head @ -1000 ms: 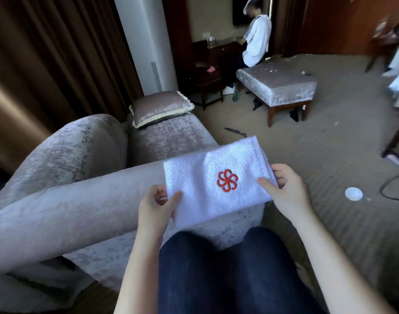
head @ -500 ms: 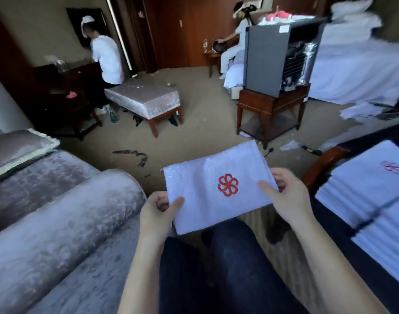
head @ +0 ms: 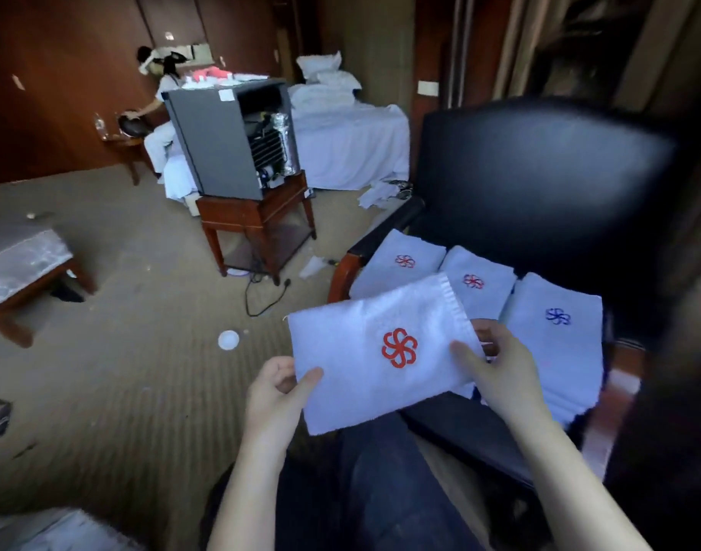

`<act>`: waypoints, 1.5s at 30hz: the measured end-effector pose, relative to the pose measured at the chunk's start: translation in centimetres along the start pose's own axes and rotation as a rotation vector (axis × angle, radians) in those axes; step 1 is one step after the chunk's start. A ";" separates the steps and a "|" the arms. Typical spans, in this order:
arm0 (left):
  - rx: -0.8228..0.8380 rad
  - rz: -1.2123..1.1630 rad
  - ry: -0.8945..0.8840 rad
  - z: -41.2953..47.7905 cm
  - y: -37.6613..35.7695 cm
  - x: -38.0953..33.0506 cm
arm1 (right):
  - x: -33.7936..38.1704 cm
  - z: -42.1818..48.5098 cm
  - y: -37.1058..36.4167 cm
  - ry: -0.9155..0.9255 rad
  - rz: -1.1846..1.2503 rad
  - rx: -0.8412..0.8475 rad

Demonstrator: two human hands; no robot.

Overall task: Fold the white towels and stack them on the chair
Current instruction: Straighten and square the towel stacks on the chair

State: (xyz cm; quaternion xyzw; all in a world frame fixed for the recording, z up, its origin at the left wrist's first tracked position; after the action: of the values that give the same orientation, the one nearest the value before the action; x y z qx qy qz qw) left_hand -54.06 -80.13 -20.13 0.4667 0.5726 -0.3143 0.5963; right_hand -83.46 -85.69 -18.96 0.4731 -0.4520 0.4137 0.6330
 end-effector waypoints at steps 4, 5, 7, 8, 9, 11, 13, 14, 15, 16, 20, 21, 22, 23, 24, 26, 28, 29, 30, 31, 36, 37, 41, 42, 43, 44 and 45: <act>0.156 0.000 -0.008 0.2 -6.3 0.1 | -3.6 -0.7 5.4 -0.064 -0.076 -0.141; 0.194 0.004 -0.005 0.3 -7.7 0.2 | -4.4 -0.7 6.5 -0.092 -0.090 -0.161; 0.270 0.004 0.014 0.3 -10.6 0.7 | -5.5 -0.4 8.6 -0.128 -0.125 -0.186; 0.306 0.005 0.027 0.3 -12.2 0.8 | -5.8 0.1 9.8 -0.131 -0.157 -0.200; 0.342 0.004 0.044 0.2 -13.7 1.0 | -5.9 0.8 11.0 -0.131 -0.198 -0.214; 0.419 -0.035 0.082 0.1 -17.2 1.0 | -5.5 2.8 13.6 -0.123 -0.299 -0.234; 0.514 -0.083 0.126 -0.2 -20.9 1.1 | -5.2 5.3 16.1 -0.124 -0.397 -0.246; 0.558 -0.092 0.142 -0.3 -22.9 1.1 | -5.2 6.7 17.5 -0.117 -0.443 -0.253; 0.592 -0.098 0.156 -0.4 -24.8 1.1 | -5.3 8.1 18.6 -0.112 -0.492 -0.254; 0.615 -0.106 0.168 -0.4 -26.7 1.1 | -5.5 9.7 19.7 -0.106 -0.536 -0.252; 0.618 -0.140 0.238 1.0 -33.0 1.5 | -6.9 17.0 22.0 -0.084 -0.698 -0.178; 0.621 -0.130 0.254 1.4 -34.3 1.6 | -7.4 18.9 22.2 -0.074 -0.725 -0.146; 0.622 -0.119 0.275 1.8 -35.4 1.6 | -8.0 20.7 22.2 -0.064 -0.744 -0.118; 0.615 -0.115 0.312 2.2 -36.3 1.7 | -8.7 22.3 22.1 -0.062 -0.759 -0.096; 0.607 -0.116 0.356 2.5 -37.1 1.9 | -9.6 23.9 21.9 -0.070 -0.766 -0.075; 0.616 -0.069 0.411 2.8 -37.9 2.5 | -11.8 26.0 21.1 -0.119 -0.778 -0.023; 0.603 0.100 0.378 3.5 -37.8 3.6 | -14.4 27.0 19.9 -0.190 -0.832 0.039; 0.579 0.280 0.278 4.2 -37.4 4.1 | -15.5 27.1 19.3 -0.223 -0.874 0.062; 0.532 0.528 0.122 5.0 -36.9 4.3 | -16.3 26.9 18.8 -0.233 -0.923 0.070; 0.427 0.787 -0.084 5.6 -36.4 4.2 | -16.7 26.7 18.6 -0.198 -0.967 0.039; 0.186 0.762 -0.974 3.2 -39.6 -2.1 | -15.3 24.7 16.9 0.238 -0.911 -0.236; 0.248 0.751 -1.018 3.4 -41.2 -2.3 | -15.6 24.7 16.1 0.218 -0.859 -0.163; 0.468 0.964 -0.942 5.2 -46.0 1.0 | -18.6 25.2 14.3 -0.058 -0.824 0.125; 0.500 0.979 -0.918 5.2 -46.6 2.0 | -19.2 25.3 14.2 -0.101 -0.866 0.153; 0.514 0.971 -0.904 5.2 -47.1 3.2 | -20.1 25.2 14.1 -0.127 -0.900 0.165; 0.500 0.962 -0.897 5.2 -47.1 3.7 | -20.4 25.1 13.9 -0.128 -0.925 0.168; 0.473 0.956 -0.905 5.2 -47.0 4.0 | -20.6 25.0 13.6 -0.122 -0.932 0.164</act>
State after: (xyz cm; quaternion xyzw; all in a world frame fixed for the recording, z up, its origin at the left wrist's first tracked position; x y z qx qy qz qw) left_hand -94.21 -101.52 -33.76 0.6080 -0.0837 -0.2972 0.7314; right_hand -106.05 -109.15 -32.20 0.6973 -0.1937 0.0915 0.6840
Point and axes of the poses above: each hand's wrist, its own z-axis towards the middle knuckle, its own y-axis out of the back of the hand, x = y × z, the point moved 6 cm from there along z, towards the middle knuckle, and after that the axes turned 4 degrees about z, right-handed, at the moved point
